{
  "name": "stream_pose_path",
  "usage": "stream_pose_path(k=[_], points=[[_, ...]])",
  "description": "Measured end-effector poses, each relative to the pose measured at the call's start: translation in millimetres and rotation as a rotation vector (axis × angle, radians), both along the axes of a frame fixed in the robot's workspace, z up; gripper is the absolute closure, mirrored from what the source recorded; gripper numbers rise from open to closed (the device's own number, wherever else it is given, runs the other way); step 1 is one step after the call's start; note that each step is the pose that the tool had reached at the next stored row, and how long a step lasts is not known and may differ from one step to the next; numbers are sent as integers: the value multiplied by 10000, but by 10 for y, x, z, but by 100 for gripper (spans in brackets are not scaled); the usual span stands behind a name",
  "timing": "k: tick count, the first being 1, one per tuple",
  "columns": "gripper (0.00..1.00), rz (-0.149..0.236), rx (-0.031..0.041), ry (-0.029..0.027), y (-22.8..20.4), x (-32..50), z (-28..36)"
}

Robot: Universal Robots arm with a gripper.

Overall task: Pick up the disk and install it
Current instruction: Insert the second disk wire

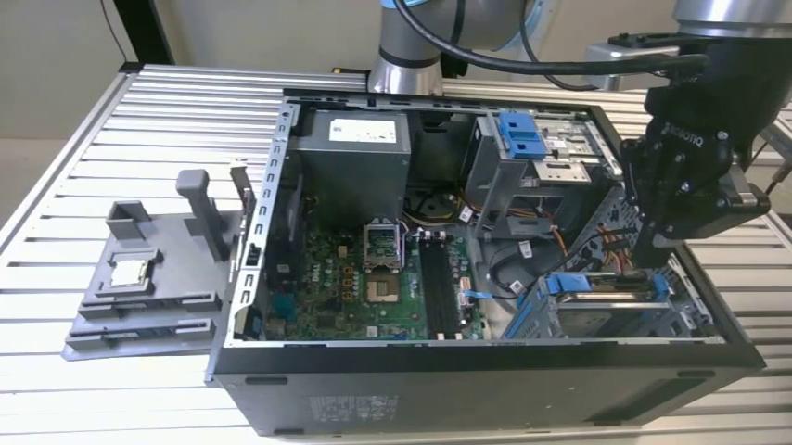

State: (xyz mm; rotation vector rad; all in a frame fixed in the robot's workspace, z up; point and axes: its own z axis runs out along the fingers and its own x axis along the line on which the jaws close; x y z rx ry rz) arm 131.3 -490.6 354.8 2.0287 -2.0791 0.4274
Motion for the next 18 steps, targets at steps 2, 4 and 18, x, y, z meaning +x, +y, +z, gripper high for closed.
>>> stream_pose_path(k=[2,4,18], points=[[100,0,-1,0,0,0,1],[100,0,-2,1,0,0,1],[100,515,0,-2,0,7,-5]])
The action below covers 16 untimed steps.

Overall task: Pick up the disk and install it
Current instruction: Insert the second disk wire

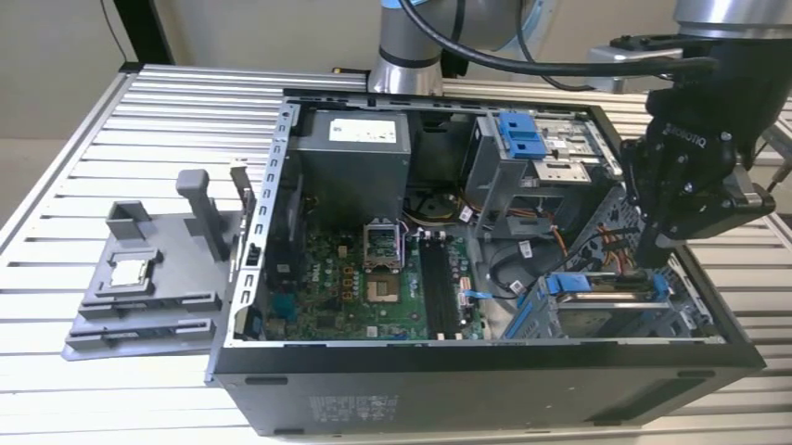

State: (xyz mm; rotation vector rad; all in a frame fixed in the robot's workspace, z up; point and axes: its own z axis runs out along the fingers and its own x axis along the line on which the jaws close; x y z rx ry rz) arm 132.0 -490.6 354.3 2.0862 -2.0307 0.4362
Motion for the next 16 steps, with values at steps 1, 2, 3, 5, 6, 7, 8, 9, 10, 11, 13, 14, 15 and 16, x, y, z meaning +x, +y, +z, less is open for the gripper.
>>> stream_pose_path(k=[1,2,3,5,6,7,8,9,10,11,13,14,15,16], points=[[100,178,0,-1,0,0,-3],[100,374,0,-3,0,-1,-7],[100,549,-1,-4,0,-1,-10],[100,914,-2,-6,0,-1,-16],[100,1087,-2,-7,1,-1,-20],[100,1275,-3,-9,1,0,-23],[100,1453,-2,-13,0,-1,-26],[100,1639,-1,-16,0,-1,-29],[100,1824,1,-17,0,-1,-31],[100,2003,3,-20,0,0,-34],[100,2369,2,-22,0,-1,-33],[100,2545,8,-24,0,-1,-33],[100,2720,22,-26,0,-1,-33],[100,2856,40,-30,0,-1,-33]])
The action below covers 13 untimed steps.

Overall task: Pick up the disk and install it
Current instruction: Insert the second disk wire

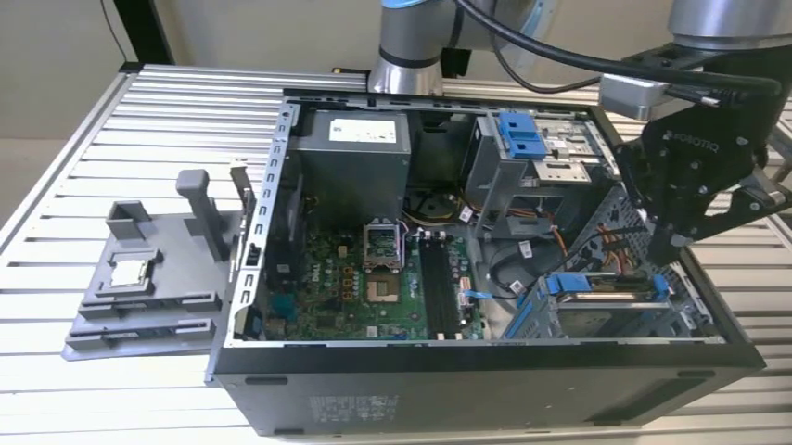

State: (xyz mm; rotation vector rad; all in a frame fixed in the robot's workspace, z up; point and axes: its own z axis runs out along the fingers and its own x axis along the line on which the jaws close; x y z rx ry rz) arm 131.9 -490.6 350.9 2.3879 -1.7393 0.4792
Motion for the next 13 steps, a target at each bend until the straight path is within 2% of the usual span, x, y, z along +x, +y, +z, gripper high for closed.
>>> stream_pose_path(k=[13], points=[[100,1742,110,0,3,0,2]])
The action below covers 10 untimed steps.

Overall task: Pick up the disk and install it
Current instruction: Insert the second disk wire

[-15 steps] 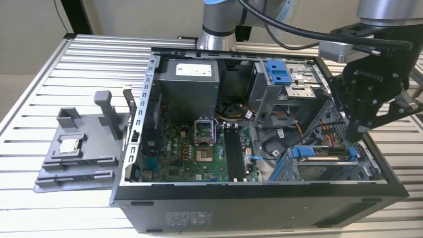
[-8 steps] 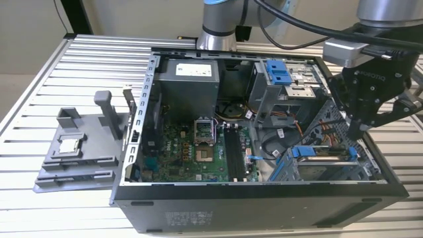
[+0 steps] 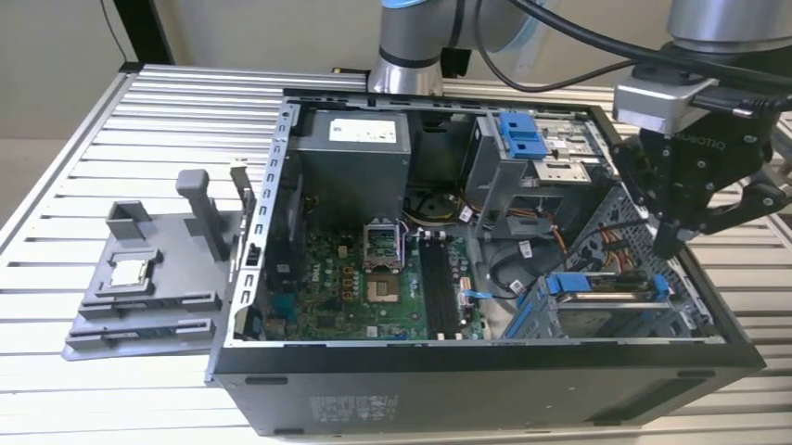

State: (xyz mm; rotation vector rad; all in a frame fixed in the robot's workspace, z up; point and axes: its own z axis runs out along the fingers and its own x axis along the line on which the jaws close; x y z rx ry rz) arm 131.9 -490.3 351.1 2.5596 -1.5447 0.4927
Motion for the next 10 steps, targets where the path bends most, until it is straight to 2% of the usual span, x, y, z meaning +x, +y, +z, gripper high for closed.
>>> stream_pose_path(k=[4,7,10], points=[[100,456,61,0,1,0,0],[100,908,74,1,2,-1,0],[100,992,81,1,1,-8,0]])
